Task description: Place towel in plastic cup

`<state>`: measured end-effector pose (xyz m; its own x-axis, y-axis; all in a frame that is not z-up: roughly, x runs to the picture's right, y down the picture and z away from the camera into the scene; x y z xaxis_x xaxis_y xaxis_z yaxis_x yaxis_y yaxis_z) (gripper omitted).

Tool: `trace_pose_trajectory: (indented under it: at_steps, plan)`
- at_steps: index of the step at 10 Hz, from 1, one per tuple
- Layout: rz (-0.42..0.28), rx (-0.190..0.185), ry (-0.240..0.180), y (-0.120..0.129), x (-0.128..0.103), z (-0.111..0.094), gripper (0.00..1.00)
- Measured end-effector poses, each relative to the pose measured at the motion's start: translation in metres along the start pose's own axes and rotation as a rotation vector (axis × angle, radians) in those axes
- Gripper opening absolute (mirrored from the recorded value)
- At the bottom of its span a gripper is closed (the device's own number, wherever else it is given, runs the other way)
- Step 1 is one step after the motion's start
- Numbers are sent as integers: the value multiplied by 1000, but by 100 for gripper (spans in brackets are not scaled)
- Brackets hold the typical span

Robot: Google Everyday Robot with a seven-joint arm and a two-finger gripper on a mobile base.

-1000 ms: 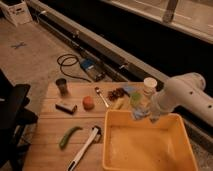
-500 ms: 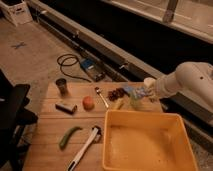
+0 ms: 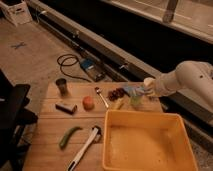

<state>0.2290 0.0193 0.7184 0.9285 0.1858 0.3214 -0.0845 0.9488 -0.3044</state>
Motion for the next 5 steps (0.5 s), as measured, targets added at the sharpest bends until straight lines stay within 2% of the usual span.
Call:
trace_pose_trajectory:
  at_steps: [1, 2, 3, 5]
  plan:
    - [4, 5, -1, -1, 1, 0, 0]
    - [16, 27, -8, -4, 4, 1, 0]
    - [27, 60, -14, -14, 11, 3, 0]
    - [27, 84, -30, -32, 12, 16, 0]
